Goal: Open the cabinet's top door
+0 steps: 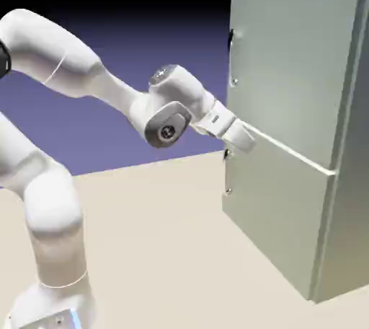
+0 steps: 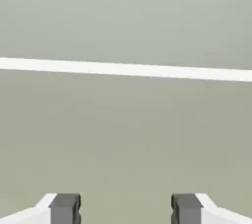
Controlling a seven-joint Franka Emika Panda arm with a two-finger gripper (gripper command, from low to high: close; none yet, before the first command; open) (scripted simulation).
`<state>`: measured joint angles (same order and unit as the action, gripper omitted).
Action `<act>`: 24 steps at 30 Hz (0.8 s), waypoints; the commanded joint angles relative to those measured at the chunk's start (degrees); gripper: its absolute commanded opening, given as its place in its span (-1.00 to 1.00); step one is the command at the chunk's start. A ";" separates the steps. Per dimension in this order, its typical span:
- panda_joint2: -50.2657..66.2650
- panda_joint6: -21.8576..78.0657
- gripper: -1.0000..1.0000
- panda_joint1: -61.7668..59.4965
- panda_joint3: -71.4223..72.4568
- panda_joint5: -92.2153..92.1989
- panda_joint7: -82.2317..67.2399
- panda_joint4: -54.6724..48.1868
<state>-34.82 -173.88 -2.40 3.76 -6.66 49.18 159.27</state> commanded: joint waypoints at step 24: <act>-19.26 1.11 0.00 -27.49 33.41 -59.28 59.82 -15.43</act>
<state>-54.08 -172.77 -29.89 37.17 -65.94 108.99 143.83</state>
